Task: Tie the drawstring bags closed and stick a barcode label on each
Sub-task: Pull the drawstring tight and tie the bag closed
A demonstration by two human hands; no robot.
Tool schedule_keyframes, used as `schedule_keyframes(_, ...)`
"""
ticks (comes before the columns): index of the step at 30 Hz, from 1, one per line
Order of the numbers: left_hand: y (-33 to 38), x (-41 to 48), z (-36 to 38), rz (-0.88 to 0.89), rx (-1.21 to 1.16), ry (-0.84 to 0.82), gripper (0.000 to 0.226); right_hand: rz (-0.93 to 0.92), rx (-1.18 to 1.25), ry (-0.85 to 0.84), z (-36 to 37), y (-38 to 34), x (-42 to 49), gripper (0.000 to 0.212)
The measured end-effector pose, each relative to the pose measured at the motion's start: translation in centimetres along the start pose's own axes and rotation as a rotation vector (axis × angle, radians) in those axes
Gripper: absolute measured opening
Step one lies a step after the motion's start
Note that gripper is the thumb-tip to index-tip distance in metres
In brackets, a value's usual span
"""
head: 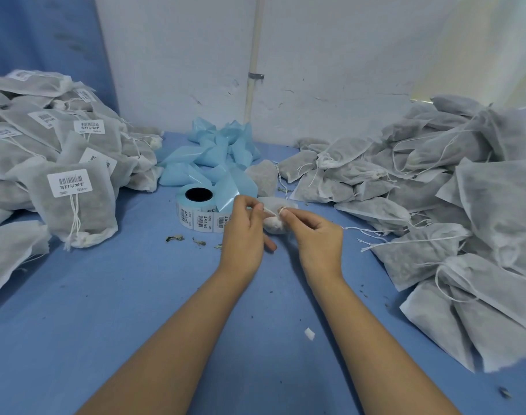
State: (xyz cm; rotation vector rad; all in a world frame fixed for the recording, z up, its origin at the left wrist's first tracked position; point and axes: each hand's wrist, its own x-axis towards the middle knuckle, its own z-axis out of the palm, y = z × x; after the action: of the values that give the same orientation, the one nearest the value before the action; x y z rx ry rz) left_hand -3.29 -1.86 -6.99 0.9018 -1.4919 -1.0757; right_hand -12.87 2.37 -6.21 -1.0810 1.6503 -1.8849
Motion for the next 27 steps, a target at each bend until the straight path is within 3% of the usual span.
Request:
schedule_keyframes(6,0.1,-0.1,0.0,0.084,-0.058,0.033,0.021,-0.306,-0.445,-0.059,0.2,0.2,-0.2,0.010)
schedule_keyframes(9,0.1,-0.1,0.1,0.072,-0.133,0.005,0.021,-0.352,-0.518,-0.038,0.6,0.4,-0.3,0.007)
schedule_keyframes(18,0.0,0.1,0.2,0.009,-0.321,-0.103,0.017,0.064,0.022,-0.080,1.1,-0.2,-0.5,0.016)
schedule_keyframes(21,0.0,0.1,0.1,0.056,-0.276,-0.108,0.019,0.232,0.248,-0.143,0.8,-0.7,-0.3,0.015)
schedule_keyframes(27,0.0,0.2,0.2,0.087,-0.182,-0.125,0.019,0.328,0.428,-0.251,-0.2,-0.9,0.5,0.014)
